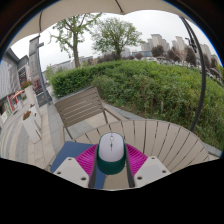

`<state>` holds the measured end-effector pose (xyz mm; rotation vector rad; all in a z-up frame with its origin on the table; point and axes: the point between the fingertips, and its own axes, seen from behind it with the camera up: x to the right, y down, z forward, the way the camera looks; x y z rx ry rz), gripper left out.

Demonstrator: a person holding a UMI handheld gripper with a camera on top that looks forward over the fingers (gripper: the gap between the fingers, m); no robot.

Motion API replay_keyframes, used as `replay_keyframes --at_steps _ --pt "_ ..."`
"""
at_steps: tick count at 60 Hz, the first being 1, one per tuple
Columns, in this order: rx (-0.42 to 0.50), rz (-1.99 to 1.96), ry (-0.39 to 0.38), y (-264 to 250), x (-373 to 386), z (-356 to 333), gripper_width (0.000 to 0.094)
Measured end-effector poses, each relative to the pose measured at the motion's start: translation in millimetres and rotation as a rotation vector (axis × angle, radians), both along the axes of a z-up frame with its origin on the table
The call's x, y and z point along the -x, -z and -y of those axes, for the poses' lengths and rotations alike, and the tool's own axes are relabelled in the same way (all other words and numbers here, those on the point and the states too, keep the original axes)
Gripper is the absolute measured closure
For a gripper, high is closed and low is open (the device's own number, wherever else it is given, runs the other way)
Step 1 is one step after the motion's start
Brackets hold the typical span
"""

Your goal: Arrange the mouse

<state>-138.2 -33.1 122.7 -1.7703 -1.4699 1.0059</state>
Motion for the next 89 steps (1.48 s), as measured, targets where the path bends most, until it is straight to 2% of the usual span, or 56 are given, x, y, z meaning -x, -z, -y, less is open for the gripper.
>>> replay_keyframes --at_steps 5,12,20,26,28,31,32,34,41,50,64,70,82,89 --pt "0.04 0.009 -0.056 21.2 11.9 61.5 0.0488" --pt "-0.008 0.072 -0.108 77.0 29.7 114.3 0.0487" --pt "-0.048 0.15 -0.09 128.4 30.8 132.4 0.0479" --pt "-0.081 0.129 -0.077 129.3 35.7 130.6 0.042" --pt "-0.073 0.144 -0.076 129.1 33.8 132.1 0.0351" --pt "-0.057 0.153 -0.064 122.2 30.2 130.9 0.0111" --pt "-0.056 0.156 -0.056 118.7 27.8 129.2 0.0071" --pt "-0.055 0.159 -0.049 109.1 21.8 127.8 0.0103" --pt "-0.059 0.159 -0.051 62.5 -19.3 128.4 0.0091" --pt "-0.067 0.196 -0.054 6.8 -126.8 126.9 0.0091" --pt "-0.083 0.31 -0.016 -35.5 -287.7 118.7 0.0089" --pt "-0.097 0.286 0.022 -51.6 -314.8 110.7 0.0088" --pt "-0.192 0.257 0.069 -64.3 -332.5 80.8 0.0095" --pt "-0.189 0.237 0.097 -68.4 -338.1 71.5 0.0095"
